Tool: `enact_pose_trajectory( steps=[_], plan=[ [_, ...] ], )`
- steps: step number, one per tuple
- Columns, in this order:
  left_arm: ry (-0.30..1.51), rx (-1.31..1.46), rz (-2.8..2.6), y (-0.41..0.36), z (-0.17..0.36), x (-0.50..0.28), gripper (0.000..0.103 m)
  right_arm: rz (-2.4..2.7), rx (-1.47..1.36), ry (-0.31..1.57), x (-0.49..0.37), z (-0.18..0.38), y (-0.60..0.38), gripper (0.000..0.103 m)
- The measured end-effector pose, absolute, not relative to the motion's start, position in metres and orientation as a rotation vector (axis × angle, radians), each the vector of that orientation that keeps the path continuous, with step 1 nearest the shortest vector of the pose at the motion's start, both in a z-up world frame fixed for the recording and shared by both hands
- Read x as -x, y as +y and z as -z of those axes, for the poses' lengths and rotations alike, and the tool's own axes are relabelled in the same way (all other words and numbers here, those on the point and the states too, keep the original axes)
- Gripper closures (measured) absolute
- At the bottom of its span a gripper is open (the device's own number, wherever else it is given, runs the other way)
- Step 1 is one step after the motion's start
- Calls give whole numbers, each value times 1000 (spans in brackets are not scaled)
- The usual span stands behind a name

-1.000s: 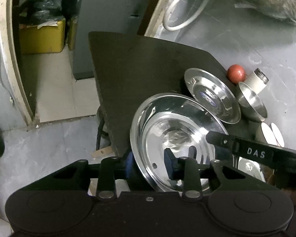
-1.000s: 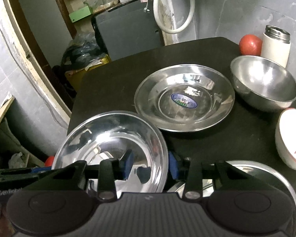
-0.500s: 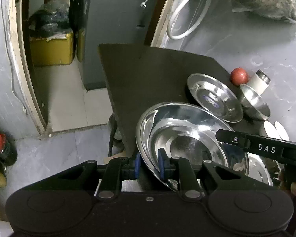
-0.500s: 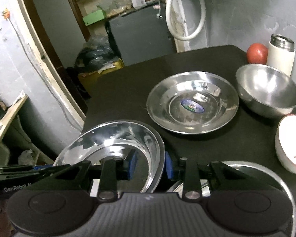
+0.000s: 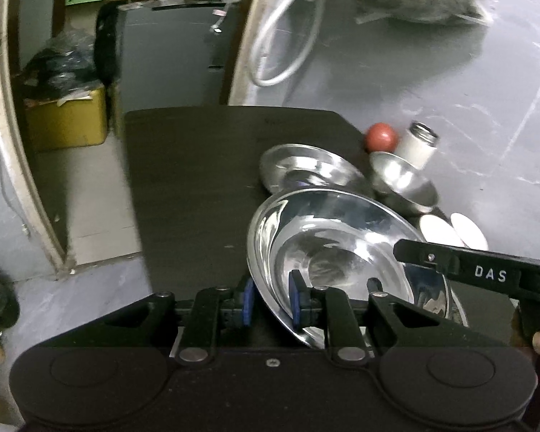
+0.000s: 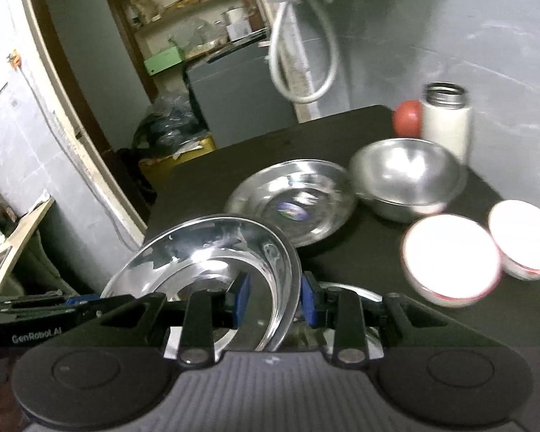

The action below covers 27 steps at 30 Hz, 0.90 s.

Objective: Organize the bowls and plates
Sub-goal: 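Lift the large steel plate with the right gripper onto the other plate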

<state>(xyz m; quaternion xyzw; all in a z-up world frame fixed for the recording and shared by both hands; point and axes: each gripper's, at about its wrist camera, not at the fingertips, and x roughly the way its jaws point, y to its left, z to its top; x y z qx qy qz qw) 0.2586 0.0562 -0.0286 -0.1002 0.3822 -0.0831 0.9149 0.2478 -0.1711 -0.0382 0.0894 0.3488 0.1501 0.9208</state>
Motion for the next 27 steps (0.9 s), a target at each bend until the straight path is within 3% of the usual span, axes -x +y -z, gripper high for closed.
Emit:
enact_pose_trajectory(
  steps=[12, 27],
  plan=[
    [820, 107, 258, -16, 34, -250, 82, -239, -194, 754, -209, 46, -232, 69],
    [873, -88, 234, -45, 49, -247, 81, -229, -130, 772, -202, 61, -234, 68]
  ],
)
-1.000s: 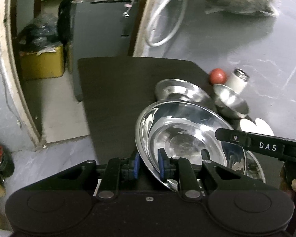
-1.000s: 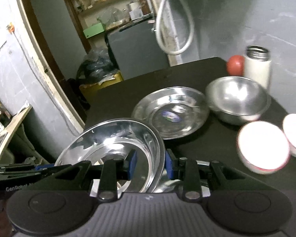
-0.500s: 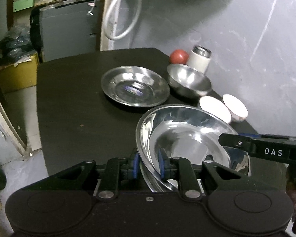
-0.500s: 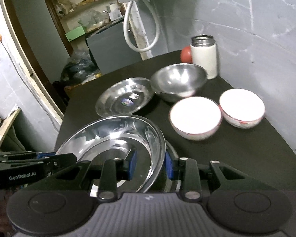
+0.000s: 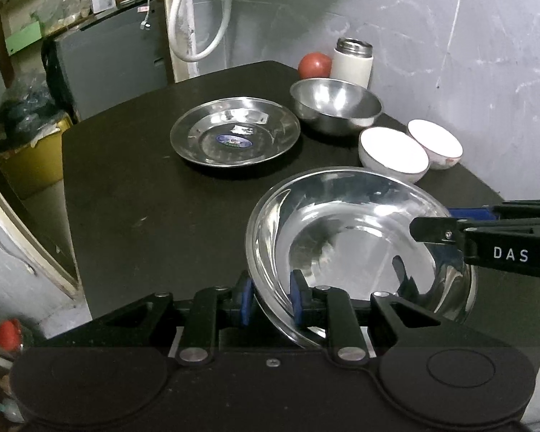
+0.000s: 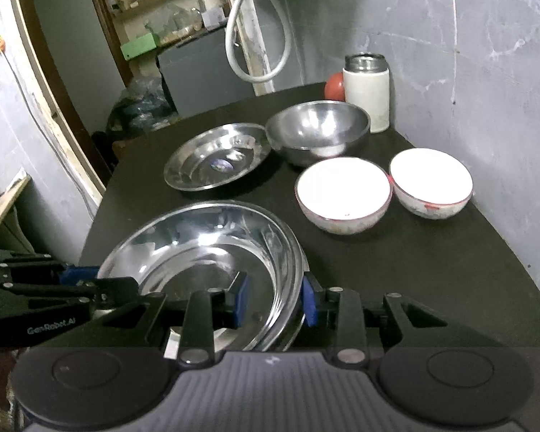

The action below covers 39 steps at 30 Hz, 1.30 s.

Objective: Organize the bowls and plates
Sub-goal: 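Lift the large steel plate with the right gripper onto the other plate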

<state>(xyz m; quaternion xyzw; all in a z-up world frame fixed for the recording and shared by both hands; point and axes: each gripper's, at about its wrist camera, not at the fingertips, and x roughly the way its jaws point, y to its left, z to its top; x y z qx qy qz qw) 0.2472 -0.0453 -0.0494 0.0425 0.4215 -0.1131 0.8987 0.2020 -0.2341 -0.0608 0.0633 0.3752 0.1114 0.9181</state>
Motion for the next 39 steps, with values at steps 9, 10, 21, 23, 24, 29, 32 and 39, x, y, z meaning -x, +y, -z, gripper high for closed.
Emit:
enact_pose_trajectory(
  steps=[9, 10, 21, 23, 24, 29, 32, 39],
  plan=[
    [866, -119, 222, -50, 53, -248, 81, -216, -86, 775, -203, 64, -231, 68],
    [866, -123, 220, -50, 53, -248, 81, -215, -82, 774, -203, 64, -230, 68],
    [879, -160, 213, -50, 59, -250, 78, -198, -25, 757, -205, 65, -221, 68],
    [884, -157, 213, -50, 60, -251, 78, -199, -18, 754, -205, 65, -220, 67],
    [889, -155, 213, -50, 61, -251, 78, -197, -14, 753, -205, 65, -219, 67],
    [913, -160, 218, -50, 67, -253, 78, -185, 5, 752, -205, 66, -216, 63],
    [911, -159, 226, -50, 67, -254, 78, -179, -5, 759, -208, 69, -217, 62],
    [894, -119, 217, -38, 63, -255, 59, -164, -21, 767, -209, 71, -216, 45]
  ],
)
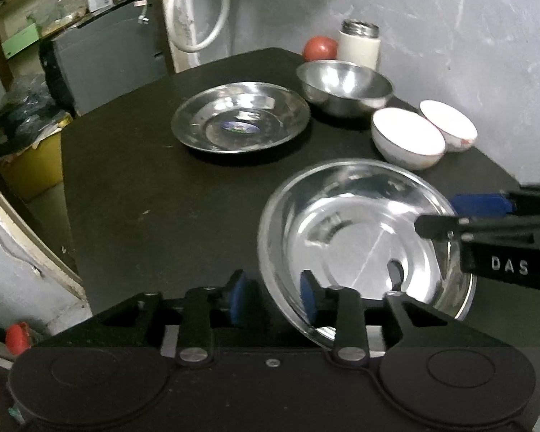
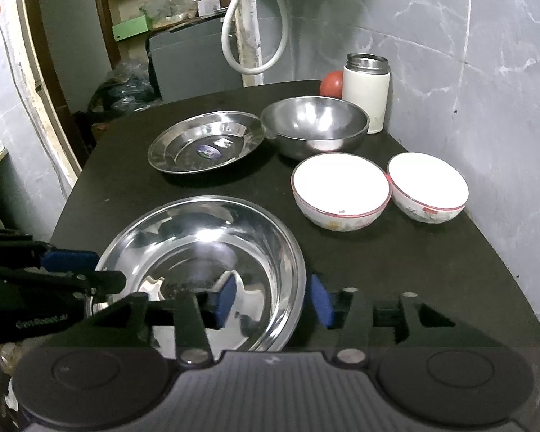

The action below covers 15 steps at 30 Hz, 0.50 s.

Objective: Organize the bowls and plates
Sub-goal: 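Open the right gripper and withdraw from the stacked plates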

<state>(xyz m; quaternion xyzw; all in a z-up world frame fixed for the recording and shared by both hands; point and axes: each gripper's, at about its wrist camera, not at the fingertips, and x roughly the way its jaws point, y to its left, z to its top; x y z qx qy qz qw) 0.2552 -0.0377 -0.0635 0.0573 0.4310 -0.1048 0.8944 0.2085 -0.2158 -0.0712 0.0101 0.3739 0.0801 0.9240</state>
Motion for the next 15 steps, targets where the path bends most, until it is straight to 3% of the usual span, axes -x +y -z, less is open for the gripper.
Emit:
enact_pose_trajectory(
  steps=[4, 7, 10, 15],
  plan=[
    [864, -86, 165, -23, 59, -257, 27, -154, -51, 767, -209, 69, -217, 21],
    [843, -62, 132, -11, 56, -262, 11, -152, -65, 754, -209, 66, -214, 12],
    [832, -32, 103, 1, 53, -268, 2, -151, -68, 743, -210, 63, -209, 5],
    [831, 11, 80, 25, 52, -284, 1, -156, -81, 707, -215, 55, -200, 0]
  ],
)
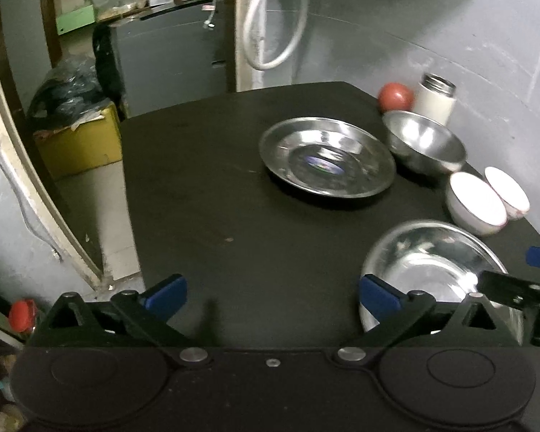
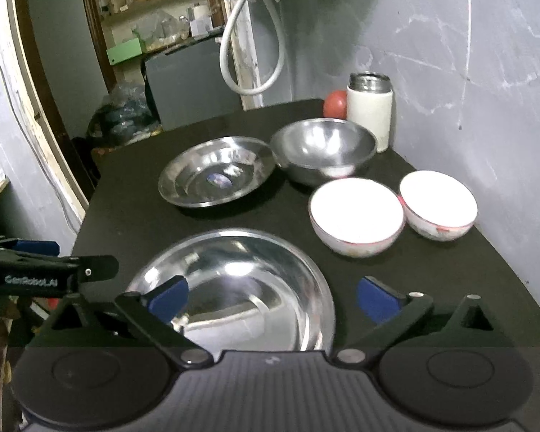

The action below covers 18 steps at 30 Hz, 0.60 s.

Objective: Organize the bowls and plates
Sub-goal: 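Open the right gripper and withdraw from the stacked plates, then grasp the rim of the logo steel plate with the right gripper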

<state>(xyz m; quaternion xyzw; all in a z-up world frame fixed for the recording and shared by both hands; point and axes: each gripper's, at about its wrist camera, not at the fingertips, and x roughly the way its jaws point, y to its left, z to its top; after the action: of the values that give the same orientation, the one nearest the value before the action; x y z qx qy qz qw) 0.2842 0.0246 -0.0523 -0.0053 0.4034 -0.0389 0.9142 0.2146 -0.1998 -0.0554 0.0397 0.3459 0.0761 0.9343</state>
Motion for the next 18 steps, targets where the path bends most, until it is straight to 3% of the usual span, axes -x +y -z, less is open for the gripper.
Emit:
enact_pose_trajectory(
  steps=[18],
  plan=[
    [782, 39, 176, 73, 53, -399, 1, -186, -143, 679, -278, 49, -151, 0]
  ],
)
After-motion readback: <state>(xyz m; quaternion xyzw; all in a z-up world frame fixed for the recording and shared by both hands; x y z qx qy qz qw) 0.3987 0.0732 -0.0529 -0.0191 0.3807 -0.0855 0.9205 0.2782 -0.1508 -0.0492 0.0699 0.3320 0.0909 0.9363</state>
